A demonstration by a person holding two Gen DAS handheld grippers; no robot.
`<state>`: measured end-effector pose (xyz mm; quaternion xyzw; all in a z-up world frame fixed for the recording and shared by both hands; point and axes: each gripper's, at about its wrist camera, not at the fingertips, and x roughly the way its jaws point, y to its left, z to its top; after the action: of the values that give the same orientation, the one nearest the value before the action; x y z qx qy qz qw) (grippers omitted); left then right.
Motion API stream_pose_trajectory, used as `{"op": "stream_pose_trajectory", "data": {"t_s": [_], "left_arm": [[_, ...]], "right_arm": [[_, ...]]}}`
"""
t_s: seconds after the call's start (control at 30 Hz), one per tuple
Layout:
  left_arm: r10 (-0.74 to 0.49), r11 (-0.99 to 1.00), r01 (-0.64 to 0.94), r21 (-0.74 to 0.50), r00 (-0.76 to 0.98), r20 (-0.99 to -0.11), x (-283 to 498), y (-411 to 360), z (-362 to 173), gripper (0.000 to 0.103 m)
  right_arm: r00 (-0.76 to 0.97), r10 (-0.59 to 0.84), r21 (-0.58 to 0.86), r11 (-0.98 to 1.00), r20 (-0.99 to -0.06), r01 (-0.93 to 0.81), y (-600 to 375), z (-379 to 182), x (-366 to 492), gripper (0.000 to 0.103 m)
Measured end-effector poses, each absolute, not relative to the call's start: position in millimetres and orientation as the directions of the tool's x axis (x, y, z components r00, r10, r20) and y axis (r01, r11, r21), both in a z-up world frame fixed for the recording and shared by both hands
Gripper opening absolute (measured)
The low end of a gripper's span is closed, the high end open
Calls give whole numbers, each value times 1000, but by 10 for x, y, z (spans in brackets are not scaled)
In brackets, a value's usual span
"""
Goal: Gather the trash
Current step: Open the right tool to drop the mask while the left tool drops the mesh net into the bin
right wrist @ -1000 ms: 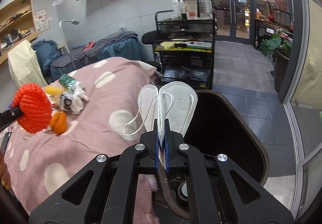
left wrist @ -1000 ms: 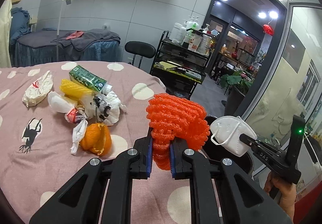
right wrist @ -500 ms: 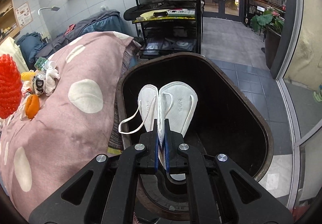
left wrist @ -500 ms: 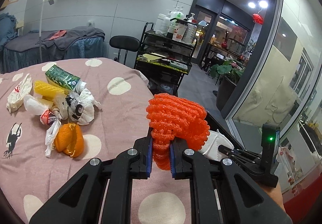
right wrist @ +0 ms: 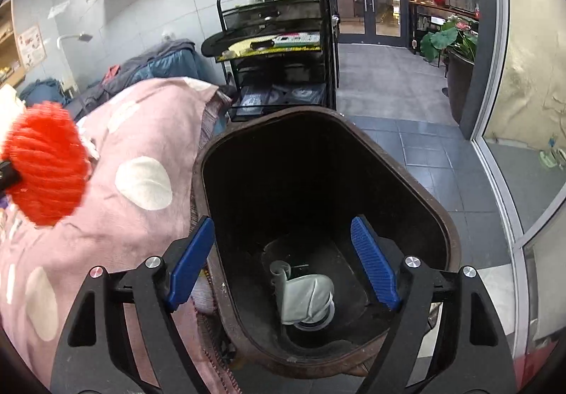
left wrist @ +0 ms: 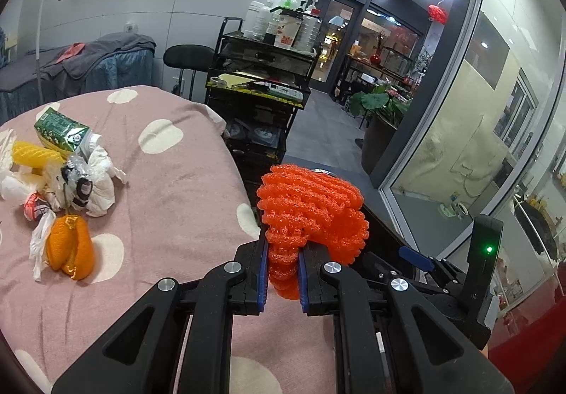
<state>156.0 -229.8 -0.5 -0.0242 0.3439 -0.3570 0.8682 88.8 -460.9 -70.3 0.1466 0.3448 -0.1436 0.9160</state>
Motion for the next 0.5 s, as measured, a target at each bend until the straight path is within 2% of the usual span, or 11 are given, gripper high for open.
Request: {"op": "stream_pose_trajectory", "data": {"t_s": [0.13,0.5], "left_arm": [[-644,729,624,-280,489,-588,1588,-2477,-18,13],[-637,704,653,-278,408,-654,1750,-2952,-209,13]], "right_arm": [[731,-181,164,913,-658,374,-4620,-624,777,86],[733,-263,124,896,-628,427,-4708,-511,512,86]]}}
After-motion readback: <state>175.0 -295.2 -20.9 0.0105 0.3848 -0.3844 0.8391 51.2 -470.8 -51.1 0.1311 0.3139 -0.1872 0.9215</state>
